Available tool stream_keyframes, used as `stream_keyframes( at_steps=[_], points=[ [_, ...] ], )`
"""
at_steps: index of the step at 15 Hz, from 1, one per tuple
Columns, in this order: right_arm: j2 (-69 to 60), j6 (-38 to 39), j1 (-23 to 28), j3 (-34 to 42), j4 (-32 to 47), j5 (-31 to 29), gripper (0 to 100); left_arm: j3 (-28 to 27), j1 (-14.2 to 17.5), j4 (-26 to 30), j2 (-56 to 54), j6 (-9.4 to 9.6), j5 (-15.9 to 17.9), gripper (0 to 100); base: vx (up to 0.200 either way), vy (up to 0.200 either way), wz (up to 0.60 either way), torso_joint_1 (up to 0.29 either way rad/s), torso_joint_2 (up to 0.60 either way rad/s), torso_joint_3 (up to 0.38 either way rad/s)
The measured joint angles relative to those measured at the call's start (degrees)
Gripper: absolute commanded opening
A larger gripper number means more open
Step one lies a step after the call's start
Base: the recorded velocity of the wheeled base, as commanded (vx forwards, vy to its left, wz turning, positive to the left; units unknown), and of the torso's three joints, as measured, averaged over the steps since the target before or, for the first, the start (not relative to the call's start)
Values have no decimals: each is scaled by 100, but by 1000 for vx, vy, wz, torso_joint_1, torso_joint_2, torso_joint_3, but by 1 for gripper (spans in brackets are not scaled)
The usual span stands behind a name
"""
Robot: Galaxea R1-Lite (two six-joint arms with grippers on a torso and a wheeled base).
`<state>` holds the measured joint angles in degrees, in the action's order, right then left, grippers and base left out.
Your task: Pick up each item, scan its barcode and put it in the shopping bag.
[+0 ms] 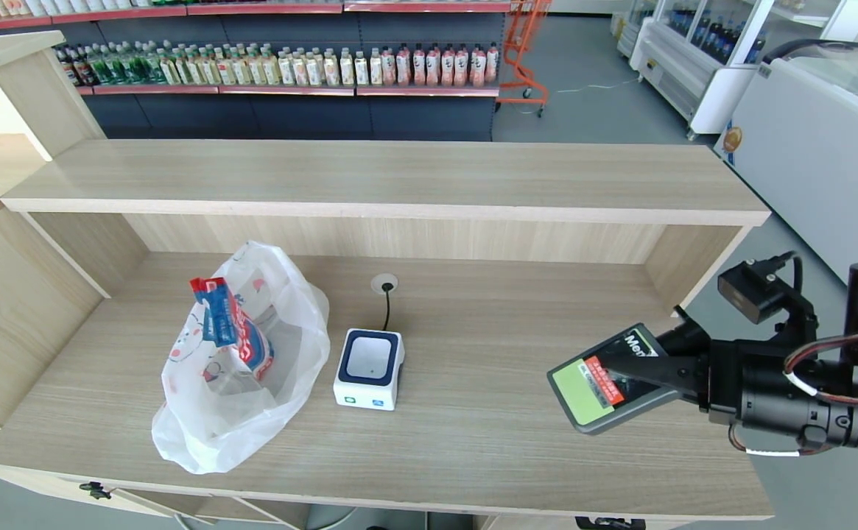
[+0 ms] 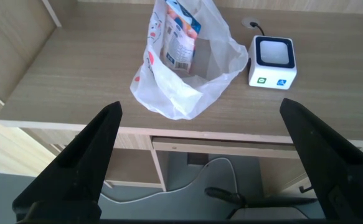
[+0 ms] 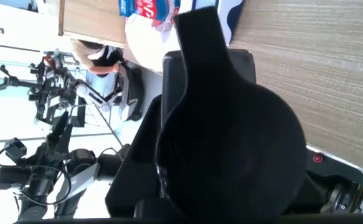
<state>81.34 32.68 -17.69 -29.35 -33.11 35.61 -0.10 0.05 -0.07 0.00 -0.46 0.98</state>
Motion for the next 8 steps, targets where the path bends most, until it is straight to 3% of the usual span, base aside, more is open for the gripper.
stream_keyframes(
  at_steps=[8],
  points=[
    [85, -15, -61, 9, -12, -52, 0, 0, 0, 0, 2, -5, 0, 100, 0, 200, 0, 1, 4, 1]
  ],
)
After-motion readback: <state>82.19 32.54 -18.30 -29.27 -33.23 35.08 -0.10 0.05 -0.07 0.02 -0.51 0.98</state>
